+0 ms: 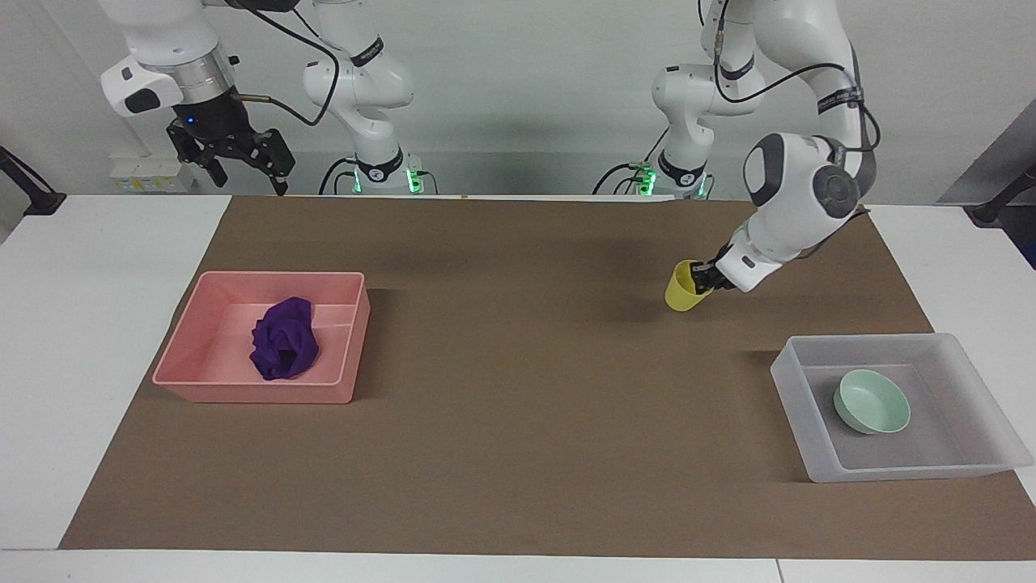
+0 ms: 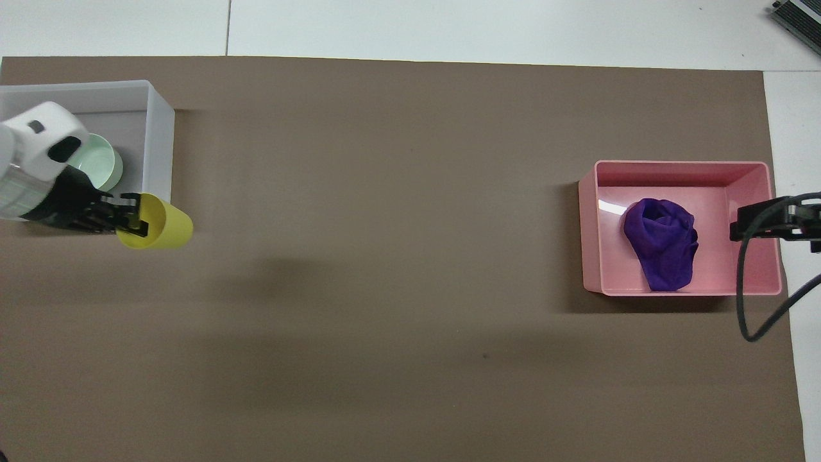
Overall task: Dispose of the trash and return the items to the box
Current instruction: 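Lift the yellow cup with the left gripper toward the clear box, then lower the yellow cup into the green bowl and open the left gripper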
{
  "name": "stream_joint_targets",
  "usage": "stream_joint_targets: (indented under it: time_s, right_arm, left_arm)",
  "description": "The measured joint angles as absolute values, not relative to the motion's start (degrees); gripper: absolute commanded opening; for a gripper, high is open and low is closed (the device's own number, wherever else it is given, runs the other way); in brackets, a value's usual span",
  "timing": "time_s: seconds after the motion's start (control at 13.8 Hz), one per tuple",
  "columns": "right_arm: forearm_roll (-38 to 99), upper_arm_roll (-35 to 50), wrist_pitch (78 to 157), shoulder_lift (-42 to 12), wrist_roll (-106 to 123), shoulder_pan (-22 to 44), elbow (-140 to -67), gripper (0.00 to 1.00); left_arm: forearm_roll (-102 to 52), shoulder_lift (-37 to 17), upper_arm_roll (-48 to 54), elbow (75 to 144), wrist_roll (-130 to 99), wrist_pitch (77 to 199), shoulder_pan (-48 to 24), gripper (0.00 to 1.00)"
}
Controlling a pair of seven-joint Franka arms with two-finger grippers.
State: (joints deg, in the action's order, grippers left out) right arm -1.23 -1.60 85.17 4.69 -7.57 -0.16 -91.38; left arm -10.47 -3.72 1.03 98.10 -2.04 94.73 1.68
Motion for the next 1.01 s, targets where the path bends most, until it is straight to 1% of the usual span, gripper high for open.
stream_joint_targets:
  time_s: [0.22,0.43,0.65,1.01]
  right_arm:
    - [-1.2,-1.6,85.2,4.7,-7.6,-0.1,-91.7,1.00]
    - [-1.3,-1.9,85.2,4.7,-4.2,-0.7,-92.3,1.00]
    - [-1.3,-2.1,85.2,4.8,-2.7,-1.7,-92.9,1.00]
    - [-1.2,-1.9,85.2,4.8,-2.7,-1.6,-93.1,1.00]
  left_arm:
    - [-10.4,-4.7,0.9,94.7,-2.0,94.6,9.2,0.00]
    - [-10.4,-7.6,0.8,93.1,-1.8,97.2,15.9,0.00]
    - [-10.4,-11.8,1.0,91.6,-2.2,106.8,16.8,0.00]
    - [-9.8,-22.2,1.0,89.8,-4.1,119.4,16.9,0.00]
